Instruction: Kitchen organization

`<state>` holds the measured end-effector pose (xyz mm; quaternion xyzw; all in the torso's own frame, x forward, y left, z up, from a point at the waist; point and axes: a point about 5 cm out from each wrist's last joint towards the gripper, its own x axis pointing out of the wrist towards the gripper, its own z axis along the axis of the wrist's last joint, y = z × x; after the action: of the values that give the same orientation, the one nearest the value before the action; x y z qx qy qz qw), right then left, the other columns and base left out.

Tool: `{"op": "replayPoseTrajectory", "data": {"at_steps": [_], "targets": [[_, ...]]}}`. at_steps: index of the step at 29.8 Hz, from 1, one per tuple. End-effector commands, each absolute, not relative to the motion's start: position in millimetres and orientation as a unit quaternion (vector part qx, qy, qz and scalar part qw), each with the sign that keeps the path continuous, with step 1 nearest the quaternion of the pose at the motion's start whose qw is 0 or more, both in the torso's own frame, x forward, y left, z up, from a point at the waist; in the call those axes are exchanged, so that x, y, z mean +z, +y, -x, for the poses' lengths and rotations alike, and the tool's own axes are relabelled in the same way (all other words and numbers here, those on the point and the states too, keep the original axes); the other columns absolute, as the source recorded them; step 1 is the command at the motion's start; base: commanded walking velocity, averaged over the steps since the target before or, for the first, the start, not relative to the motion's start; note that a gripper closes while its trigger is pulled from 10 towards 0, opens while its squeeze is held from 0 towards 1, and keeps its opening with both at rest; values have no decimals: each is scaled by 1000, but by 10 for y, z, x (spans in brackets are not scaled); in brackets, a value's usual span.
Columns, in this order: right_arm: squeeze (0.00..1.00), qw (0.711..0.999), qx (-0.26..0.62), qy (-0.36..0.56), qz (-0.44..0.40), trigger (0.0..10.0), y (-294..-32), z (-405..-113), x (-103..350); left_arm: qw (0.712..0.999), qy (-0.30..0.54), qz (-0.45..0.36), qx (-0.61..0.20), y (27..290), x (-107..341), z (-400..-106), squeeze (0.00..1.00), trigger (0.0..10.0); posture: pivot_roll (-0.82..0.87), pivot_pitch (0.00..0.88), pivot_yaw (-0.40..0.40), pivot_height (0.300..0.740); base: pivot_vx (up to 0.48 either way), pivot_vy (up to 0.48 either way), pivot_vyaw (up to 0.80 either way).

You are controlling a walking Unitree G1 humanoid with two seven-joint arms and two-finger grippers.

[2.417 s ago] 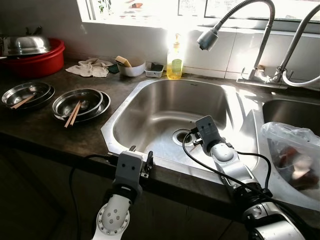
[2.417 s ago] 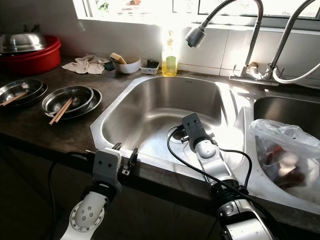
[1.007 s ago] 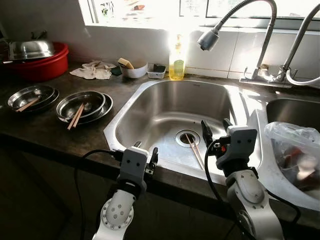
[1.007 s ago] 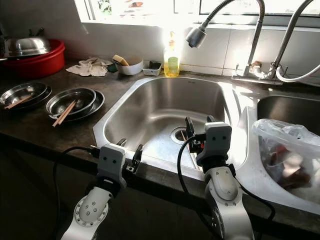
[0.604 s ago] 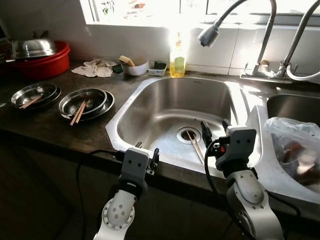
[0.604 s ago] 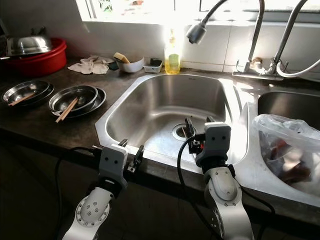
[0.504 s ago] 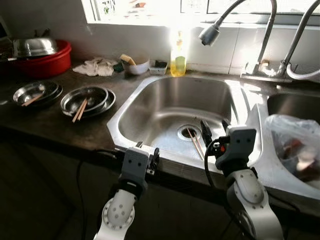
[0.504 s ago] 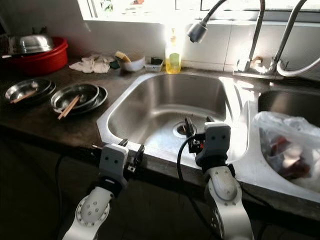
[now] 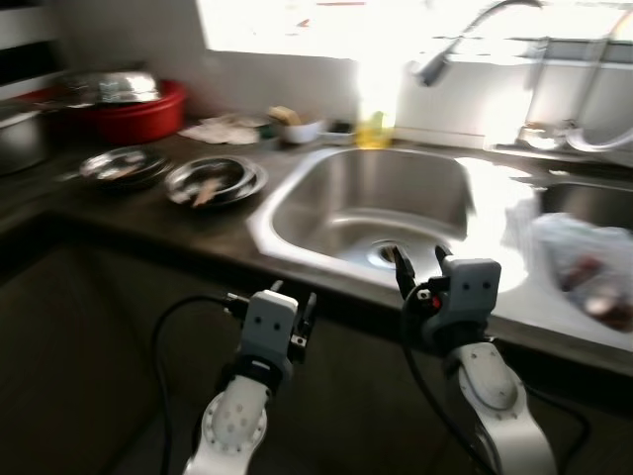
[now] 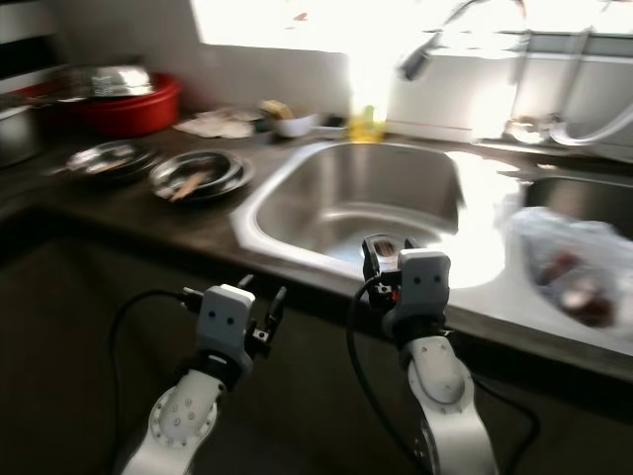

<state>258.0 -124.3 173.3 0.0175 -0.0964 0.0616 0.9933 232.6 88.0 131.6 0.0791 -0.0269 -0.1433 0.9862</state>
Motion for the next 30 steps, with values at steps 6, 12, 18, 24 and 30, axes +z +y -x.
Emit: {"op": "replayPoseTrajectory", "data": {"at_steps": [6, 12, 18, 24, 30], "targets": [[0, 993, 62, -99, -18, 10000, -1244, -2581, 1762, 985, -38, -81, -147, 865, 1362, -2353, 0, 10000, 15, 0, 32, 740, -308, 0, 0], [0, 993, 65, -95, -16, 10000, -1231, -2581, 1744, 985, -38, -81, -144, 864, 1363, -2355, 0, 10000, 18, 3, 31, 740, -309, 0, 0], [0, 994, 65, -92, -15, 10000, -1226, -2583, 1735, 986, -37, -81, -142, 867, 1361, -2359, 0, 10000, 19, 5, 27, 740, -310, 0, 0], [0, 994, 68, -86, -12, 10000, -1222, -2586, 1710, 986, -38, -82, -141, 868, 1364, -2360, 0, 10000, 21, 7, 26, 740, -299, 0, 0], [0, 994, 69, -85, -12, 10000, -1217, -2586, 1707, 986, -37, -82, -141, 872, 1365, -2362, 0, 10000, 21, 7, 26, 740, -264, 0, 0]]}}
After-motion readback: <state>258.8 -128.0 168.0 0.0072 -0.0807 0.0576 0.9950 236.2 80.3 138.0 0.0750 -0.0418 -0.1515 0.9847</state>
